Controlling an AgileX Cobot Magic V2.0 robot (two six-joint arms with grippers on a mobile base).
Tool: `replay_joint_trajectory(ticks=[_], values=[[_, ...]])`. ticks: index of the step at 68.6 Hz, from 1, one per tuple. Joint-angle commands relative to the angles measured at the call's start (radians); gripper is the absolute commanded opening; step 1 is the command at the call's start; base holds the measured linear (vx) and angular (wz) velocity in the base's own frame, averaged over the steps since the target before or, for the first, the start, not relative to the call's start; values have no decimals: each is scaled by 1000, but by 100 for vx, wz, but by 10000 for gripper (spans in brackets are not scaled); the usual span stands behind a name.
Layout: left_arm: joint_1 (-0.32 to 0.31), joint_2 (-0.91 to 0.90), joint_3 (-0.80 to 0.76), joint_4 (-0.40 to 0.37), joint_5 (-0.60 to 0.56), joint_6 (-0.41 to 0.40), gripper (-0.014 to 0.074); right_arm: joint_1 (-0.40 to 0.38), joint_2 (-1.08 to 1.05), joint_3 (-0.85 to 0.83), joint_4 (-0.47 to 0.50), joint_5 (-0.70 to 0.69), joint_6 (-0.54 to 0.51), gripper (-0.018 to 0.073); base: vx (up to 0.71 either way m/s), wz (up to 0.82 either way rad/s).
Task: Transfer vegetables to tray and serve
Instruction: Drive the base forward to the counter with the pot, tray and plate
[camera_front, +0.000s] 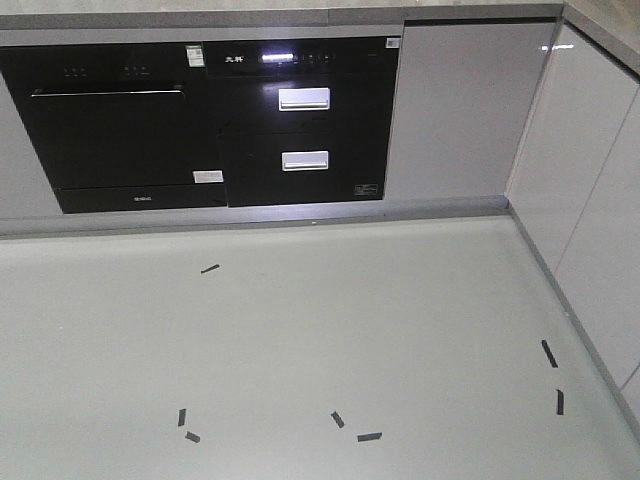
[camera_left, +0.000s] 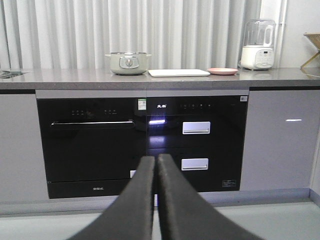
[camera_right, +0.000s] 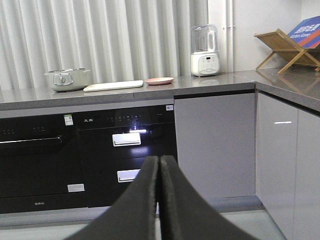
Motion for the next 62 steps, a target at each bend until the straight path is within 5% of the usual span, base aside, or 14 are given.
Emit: replay_joint_trajectory(ticks=[1, 62], values=[[0, -16, 10, -6, -74, -5, -6, -8, -3, 7, -4, -80, 1, -8, 12, 9], [0, -16, 10, -6, -74, -5, -6, -8, -3, 7, -4, -80, 1, -8, 16, 8]])
